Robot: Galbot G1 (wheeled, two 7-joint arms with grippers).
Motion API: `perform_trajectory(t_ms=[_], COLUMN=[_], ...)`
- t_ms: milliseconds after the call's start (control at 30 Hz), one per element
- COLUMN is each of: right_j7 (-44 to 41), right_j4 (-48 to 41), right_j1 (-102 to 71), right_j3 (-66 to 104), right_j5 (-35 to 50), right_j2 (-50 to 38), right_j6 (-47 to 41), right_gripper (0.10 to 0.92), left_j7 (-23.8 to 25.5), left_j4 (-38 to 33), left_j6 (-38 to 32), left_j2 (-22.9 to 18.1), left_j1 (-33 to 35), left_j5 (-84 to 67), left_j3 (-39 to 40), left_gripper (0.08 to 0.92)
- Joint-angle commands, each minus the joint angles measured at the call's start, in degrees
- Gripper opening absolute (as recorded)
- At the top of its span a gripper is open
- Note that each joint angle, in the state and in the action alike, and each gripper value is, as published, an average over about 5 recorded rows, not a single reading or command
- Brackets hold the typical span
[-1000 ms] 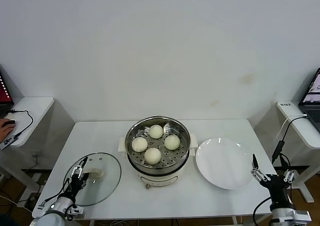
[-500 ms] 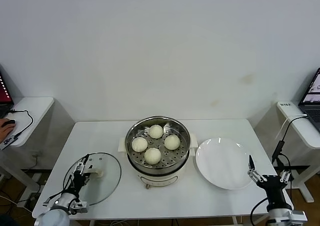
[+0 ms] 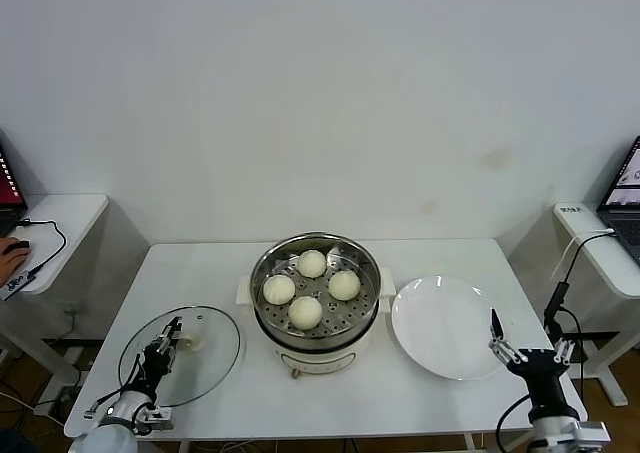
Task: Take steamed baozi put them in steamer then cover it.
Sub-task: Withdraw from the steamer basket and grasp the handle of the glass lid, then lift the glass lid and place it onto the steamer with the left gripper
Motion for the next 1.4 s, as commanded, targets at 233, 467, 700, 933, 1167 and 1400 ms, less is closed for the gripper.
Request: perform_trajectory(t_ms=[233,467,700,933,1167,1400], right_j7=[-0.2,-0.5,-0.8,-0.7,0.0,0.3], right_j4=[1.0,0.7,0.1,-1.4,-3.3,-4.4], right_j1=[0.1,-0.1,-0.3,0.0,1.5,2.6], right_j3=[-1.0,-0.9,-0.7,-1.4,-3.1,-4.3], right_j5=[-0.4,-1.2,-3.1,-7.1,-12.2,-15.3], right_j2=[-0.8,-1.6,-1.4,-0.3,0.8,1.7], right_j6=[0.3,0.4,0.5,1.3,1.7,1.6], right_gripper=[0.823,0.823,0.823,0.823,0.823,0.823], left_j7=[0.0,6.3,11.8,12.4,14.8,22.3], left_j4=[-17.4,-27.7,-35.9,-35.2,-31.4,-27.9], left_j6=[6.1,16.4,23.3,29.3,35.8,40.3], left_j2=[1.5,4.7,10.2,17.6,14.8,5.2], left_j1=[6.2,7.6,5.7,-2.3,-17.2,-26.2], left_j5=[-2.7,-7.2,-14.4,-21.6,-16.1,-1.2], left_j3=[-5.5,-8.5,-5.7,7.4,24.4,34.7], left_gripper=[0.135,0.133,0.133,0.133,0.133,0.133])
